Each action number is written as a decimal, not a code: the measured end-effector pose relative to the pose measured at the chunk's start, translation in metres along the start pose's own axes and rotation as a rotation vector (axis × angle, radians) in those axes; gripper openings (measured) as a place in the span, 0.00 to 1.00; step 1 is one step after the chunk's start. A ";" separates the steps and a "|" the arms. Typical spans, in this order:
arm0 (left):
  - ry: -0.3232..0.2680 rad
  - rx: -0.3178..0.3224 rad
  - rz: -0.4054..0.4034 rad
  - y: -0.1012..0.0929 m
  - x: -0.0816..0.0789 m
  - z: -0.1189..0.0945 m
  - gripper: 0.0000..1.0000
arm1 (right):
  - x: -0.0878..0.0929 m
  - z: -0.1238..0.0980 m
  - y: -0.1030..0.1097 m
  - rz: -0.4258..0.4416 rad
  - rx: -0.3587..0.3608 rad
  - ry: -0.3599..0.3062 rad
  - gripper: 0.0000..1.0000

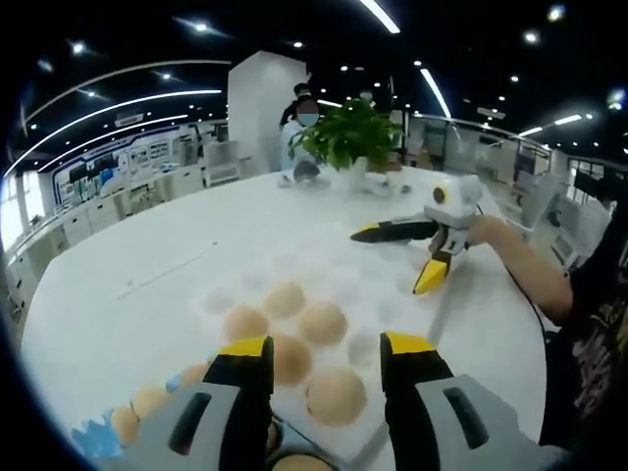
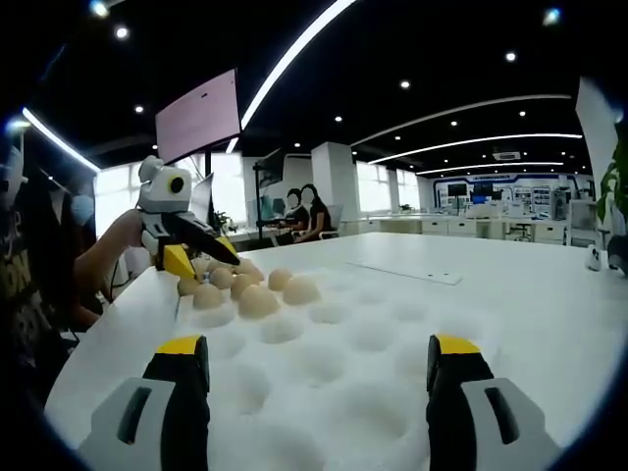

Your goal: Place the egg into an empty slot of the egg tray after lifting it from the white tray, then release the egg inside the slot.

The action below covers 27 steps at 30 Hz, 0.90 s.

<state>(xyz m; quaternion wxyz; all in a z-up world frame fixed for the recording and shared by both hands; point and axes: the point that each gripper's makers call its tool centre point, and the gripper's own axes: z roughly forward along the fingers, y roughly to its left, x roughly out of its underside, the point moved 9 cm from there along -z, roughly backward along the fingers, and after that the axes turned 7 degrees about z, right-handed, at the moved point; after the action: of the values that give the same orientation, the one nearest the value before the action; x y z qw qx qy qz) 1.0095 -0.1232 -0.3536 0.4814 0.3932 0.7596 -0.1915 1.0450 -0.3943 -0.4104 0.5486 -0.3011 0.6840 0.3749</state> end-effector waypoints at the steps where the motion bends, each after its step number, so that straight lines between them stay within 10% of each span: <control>1: 0.005 -0.002 0.004 0.000 0.000 0.001 0.44 | 0.000 0.000 0.000 0.000 0.000 0.000 0.96; 27: 0.067 0.023 0.087 -0.011 -0.007 0.028 0.44 | 0.000 0.002 0.000 -0.006 -0.002 0.009 0.96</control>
<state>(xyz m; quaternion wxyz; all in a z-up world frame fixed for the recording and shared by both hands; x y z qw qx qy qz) 1.0185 -0.1512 -0.3616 0.4590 0.4376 0.7551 -0.1661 1.0459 -0.3925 -0.4104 0.5463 -0.3054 0.6854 0.3722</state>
